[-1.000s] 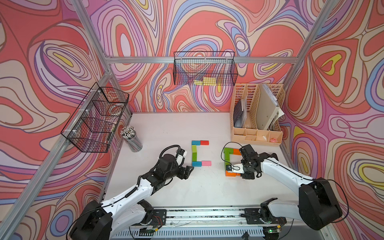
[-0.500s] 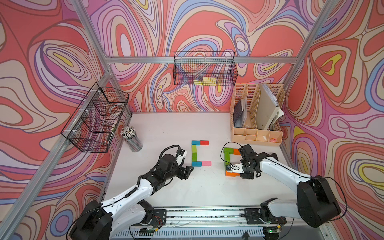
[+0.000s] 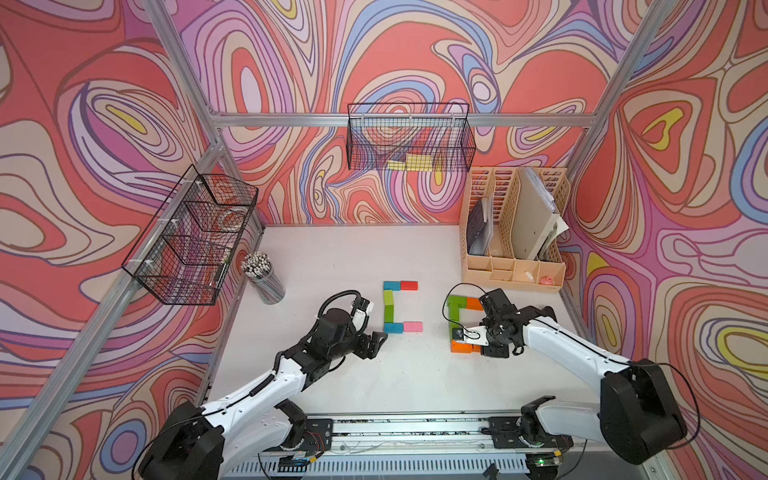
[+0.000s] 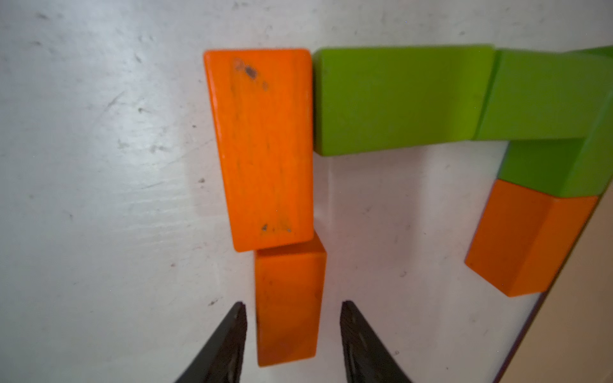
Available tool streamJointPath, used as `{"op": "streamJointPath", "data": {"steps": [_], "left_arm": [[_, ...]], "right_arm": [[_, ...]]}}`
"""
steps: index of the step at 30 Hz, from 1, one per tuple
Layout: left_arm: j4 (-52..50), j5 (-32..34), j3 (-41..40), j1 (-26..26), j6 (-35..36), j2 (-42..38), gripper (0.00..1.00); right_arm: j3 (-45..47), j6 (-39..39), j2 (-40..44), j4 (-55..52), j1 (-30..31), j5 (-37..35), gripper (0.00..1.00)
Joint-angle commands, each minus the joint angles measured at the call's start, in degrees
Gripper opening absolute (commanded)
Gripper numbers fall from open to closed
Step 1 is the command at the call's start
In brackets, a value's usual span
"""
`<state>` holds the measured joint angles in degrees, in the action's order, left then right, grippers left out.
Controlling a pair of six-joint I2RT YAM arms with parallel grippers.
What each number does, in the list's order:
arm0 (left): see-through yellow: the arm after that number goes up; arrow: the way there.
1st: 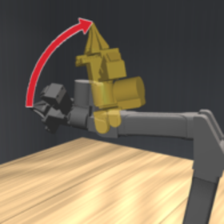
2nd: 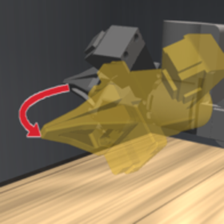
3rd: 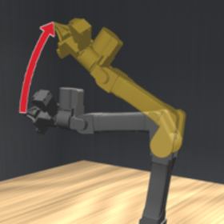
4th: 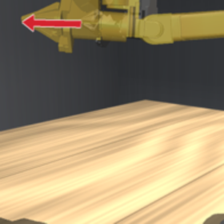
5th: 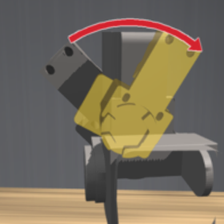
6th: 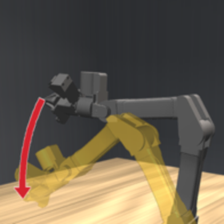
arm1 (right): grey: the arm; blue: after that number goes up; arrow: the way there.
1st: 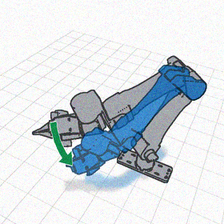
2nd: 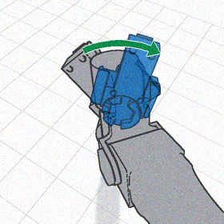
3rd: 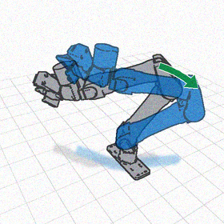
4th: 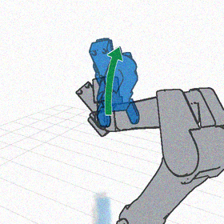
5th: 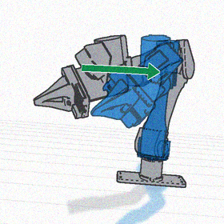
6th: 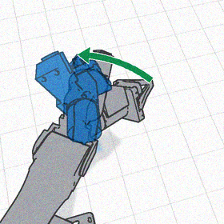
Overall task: Assemble the letter c with building blocks
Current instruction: Assemble the building block at the center of the board.
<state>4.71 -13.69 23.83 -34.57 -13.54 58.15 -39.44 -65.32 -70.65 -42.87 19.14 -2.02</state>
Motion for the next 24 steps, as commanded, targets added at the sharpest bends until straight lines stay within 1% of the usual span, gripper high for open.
{"op": "streamJointPath", "data": {"steps": [1,6,11,17,24], "left_arm": [[-0.7,0.8,0.3,0.1,1.2,-0.9,0.80],[-0.8,0.3,0.4,0.1,0.9,-1.1,0.80],[-0.6,-0.1,0.3,0.1,0.5,-1.2,0.80],[-0.6,-0.8,0.3,0.1,0.2,-1.3,0.80],[-0.7,-0.5,0.1,0.1,0.3,-2.2,0.80]], "right_arm": [[2.1,1.8,6.4,0.0,-0.5,1.3,0.52],[5.5,4.1,16.3,0.7,-1.3,2.5,0.53],[6.3,4.9,20.0,-0.6,-1.3,3.9,0.52],[5.4,5.6,16.6,0.3,-1.2,4.1,0.52],[2.1,6.2,7.6,1.9,-1.2,1.0,0.65]]}}
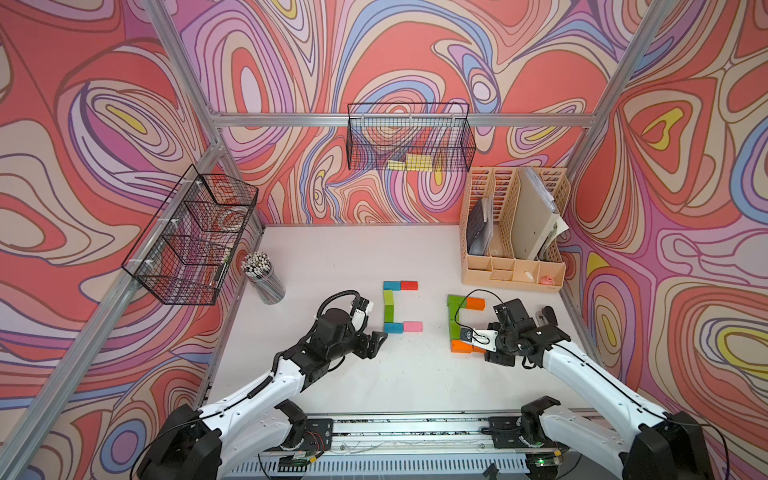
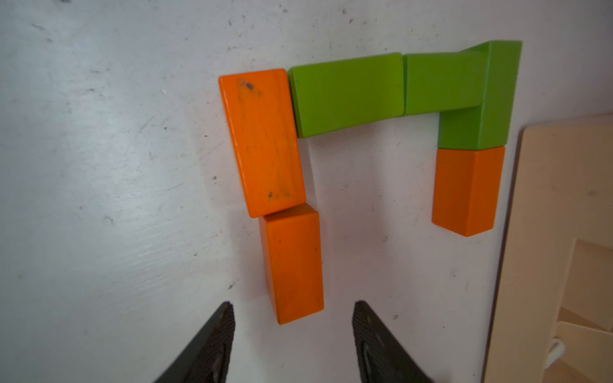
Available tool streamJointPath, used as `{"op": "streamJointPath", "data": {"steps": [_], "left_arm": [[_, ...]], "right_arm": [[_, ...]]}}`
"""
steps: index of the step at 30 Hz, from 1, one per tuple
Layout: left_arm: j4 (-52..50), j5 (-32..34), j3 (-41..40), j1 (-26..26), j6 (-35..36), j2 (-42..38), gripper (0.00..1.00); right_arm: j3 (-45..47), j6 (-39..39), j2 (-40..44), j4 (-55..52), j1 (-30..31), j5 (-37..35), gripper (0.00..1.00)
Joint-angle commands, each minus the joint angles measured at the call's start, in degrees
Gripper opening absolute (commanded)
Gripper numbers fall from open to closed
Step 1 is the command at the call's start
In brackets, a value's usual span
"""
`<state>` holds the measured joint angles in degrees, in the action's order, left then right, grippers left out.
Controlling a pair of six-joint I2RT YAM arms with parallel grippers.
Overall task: Assemble the letter c with building blocks
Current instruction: Assemble the building block at the center of the board.
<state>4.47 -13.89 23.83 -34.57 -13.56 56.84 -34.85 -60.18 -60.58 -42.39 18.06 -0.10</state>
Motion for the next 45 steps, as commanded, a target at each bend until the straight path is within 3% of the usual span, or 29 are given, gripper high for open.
{"op": "streamJointPath", "data": {"steps": [1,8,13,45], "left_arm": [[-0.5,-0.3,0.1,0.1,0.4,-0.9,0.80],[-0.9,0.4,0.1,0.1,0.9,-0.8,0.80],[-0.9,0.4,0.2,0.1,1.0,-0.7,0.80],[-1.5,0.7,0.0,0.1,1.3,-1.5,0.80]], "right_arm": [[-3.1,1.1,-3.7,1.6,-0.2,-0.9,0.66],[-5.8,0.1,-10.5,1.7,-0.1,-1.3,0.67],[-5.0,-2.3,-10.9,0.8,-0.1,-0.3,0.59],[-7.6,-4.6,-16.7,-2.4,0.0,3.4,0.37]]}}
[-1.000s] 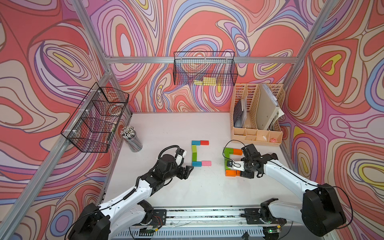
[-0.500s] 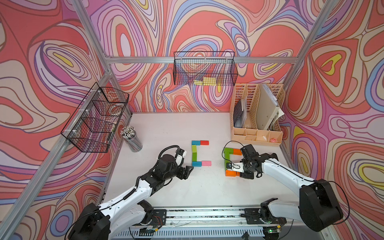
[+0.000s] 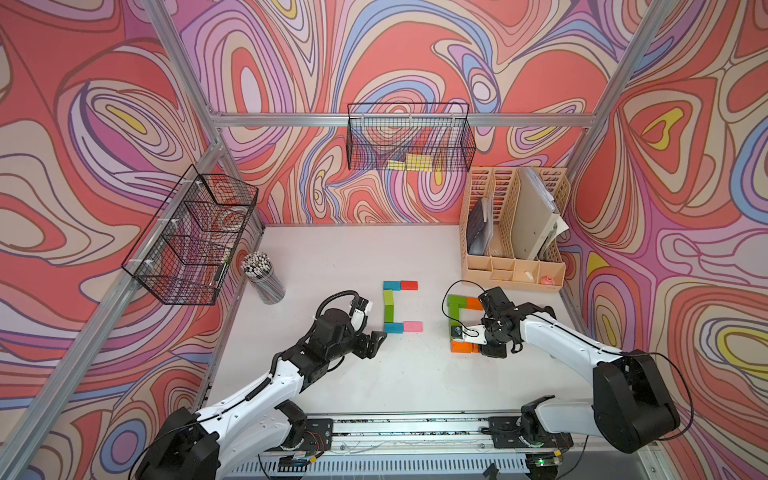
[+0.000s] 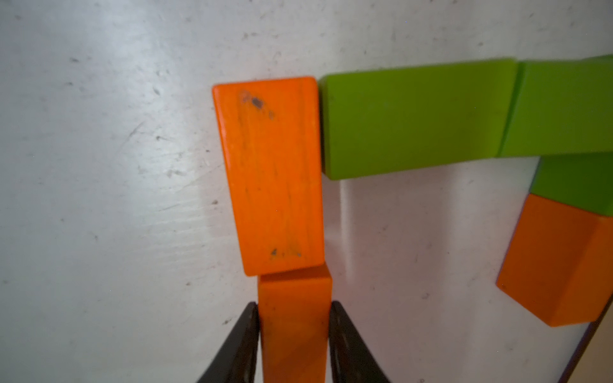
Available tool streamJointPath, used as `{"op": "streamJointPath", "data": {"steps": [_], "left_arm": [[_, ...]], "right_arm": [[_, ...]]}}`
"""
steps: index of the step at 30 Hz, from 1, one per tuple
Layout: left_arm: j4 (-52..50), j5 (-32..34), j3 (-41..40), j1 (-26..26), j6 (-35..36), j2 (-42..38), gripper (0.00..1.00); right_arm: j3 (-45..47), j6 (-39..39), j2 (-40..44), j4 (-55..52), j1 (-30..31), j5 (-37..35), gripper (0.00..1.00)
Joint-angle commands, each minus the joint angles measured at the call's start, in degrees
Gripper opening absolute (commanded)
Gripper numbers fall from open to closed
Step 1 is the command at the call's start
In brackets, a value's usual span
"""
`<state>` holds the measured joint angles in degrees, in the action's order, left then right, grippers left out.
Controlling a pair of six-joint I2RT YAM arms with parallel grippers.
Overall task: Assemble the letter c with building blocks
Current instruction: Assemble the building block at the center of the board.
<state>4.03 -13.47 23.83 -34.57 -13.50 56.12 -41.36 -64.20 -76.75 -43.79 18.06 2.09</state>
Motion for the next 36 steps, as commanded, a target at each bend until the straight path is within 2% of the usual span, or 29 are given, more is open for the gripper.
{"op": "streamJointPath", "data": {"steps": [1,17,22,29,36], "left_arm": [[-1.0,0.3,0.1,0.1,1.2,-0.7,0.79],[-1.2,0.3,0.1,0.1,1.3,-0.9,0.79],[-1.3,0.4,0.1,0.1,1.3,-0.9,0.79],[-1.4,0.4,0.1,0.1,1.4,-0.9,0.79],[-1.3,0.8,0.1,0.2,1.5,-0.7,0.79]], "right_arm": [[-1.2,-0.6,-0.5,-0.9,-0.1,1.2,0.37],[-2.1,-1.4,-1.5,-0.7,0.0,1.3,0.36],[-1.7,-1.5,-1.2,-0.6,0.0,1.2,0.42],[-2.2,-1.5,-1.2,-0.7,0.0,1.5,0.43],[0.2,0.4,4.0,1.2,0.0,1.0,0.57]]}}
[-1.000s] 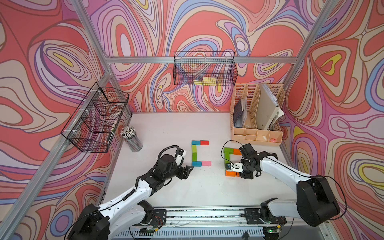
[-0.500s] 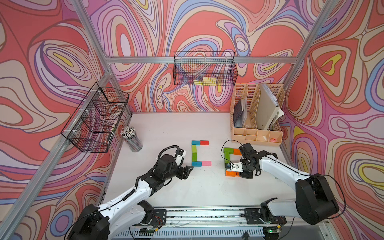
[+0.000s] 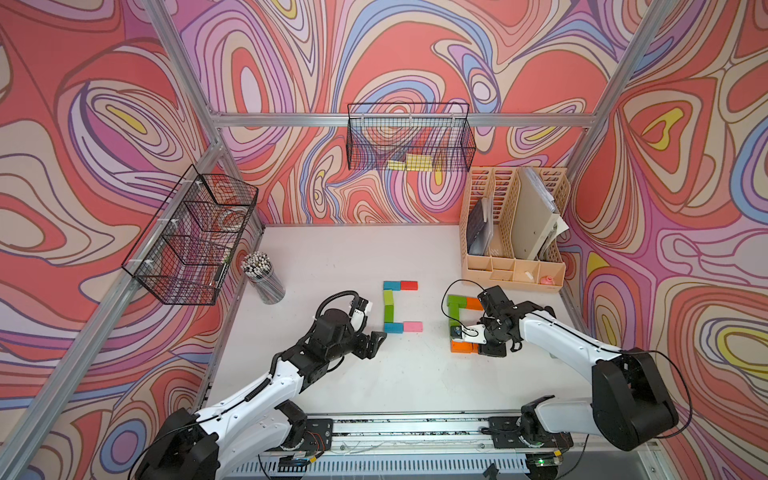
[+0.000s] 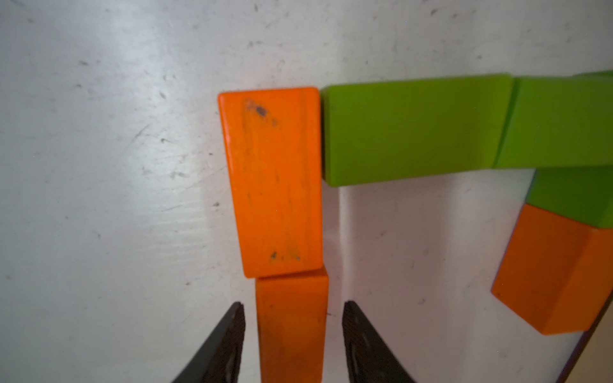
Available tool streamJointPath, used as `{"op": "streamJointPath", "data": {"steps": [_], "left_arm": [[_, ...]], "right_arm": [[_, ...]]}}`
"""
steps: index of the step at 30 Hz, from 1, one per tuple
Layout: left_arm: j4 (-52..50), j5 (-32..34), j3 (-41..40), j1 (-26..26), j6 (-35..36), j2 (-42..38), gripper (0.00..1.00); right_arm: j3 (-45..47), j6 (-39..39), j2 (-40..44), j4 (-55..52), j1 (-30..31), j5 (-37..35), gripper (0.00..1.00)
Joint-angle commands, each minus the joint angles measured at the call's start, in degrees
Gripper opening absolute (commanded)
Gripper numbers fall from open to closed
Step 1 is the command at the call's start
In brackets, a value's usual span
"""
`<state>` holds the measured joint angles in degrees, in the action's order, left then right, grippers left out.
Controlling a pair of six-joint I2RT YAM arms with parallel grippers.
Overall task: Assemble the letter c with building blocks
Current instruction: Assemble the building block at the center of the board, then reset both arms
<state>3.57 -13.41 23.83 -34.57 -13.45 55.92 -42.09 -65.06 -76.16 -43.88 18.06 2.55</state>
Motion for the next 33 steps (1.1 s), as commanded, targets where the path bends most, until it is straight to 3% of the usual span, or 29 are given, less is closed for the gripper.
{"op": "streamJointPath", "data": {"steps": [1,6,9,14,16,19,25,30,33], "left_arm": [[-0.8,0.8,0.1,0.1,1.4,-0.3,0.79],[0.1,0.5,0.1,0.1,1.0,0.2,0.79],[1.2,1.0,-0.2,0.1,0.5,0.2,0.79],[0.3,6.0,0.7,0.1,0.5,0.8,0.80],[0.8,9.7,0.6,0.2,0.3,0.2,0.81],[2.5,14.2,0.4,0.2,0.2,-1.3,0.82],[-2.8,27.7,3.7,1.3,4.2,-3.5,0.83],[3.0,34.8,0.6,5.1,12.0,-4.5,0.86],[5.9,37.3,-1.5,10.6,11.1,-4.6,0.88]], "right_arm": [[1.7,1.8,5.3,2.0,-0.1,0.9,0.59],[4.6,7.9,15.2,7.5,-2.4,4.9,0.67],[3.5,16.3,17.4,11.2,-4.0,7.2,0.68],[3.9,36.2,18.0,24.3,-5.2,1.6,0.70],[5.0,47.3,17.7,32.5,-5.4,-1.2,0.72],[8.9,57.2,16.1,45.1,-5.4,-4.8,0.71],[17.0,62.1,8.6,67.5,-6.0,-17.2,0.73],[19.5,62.7,2.7,79.7,-7.9,-18.7,0.74],[20.7,64.9,-0.5,85.8,-11.1,-15.9,0.75]]}}
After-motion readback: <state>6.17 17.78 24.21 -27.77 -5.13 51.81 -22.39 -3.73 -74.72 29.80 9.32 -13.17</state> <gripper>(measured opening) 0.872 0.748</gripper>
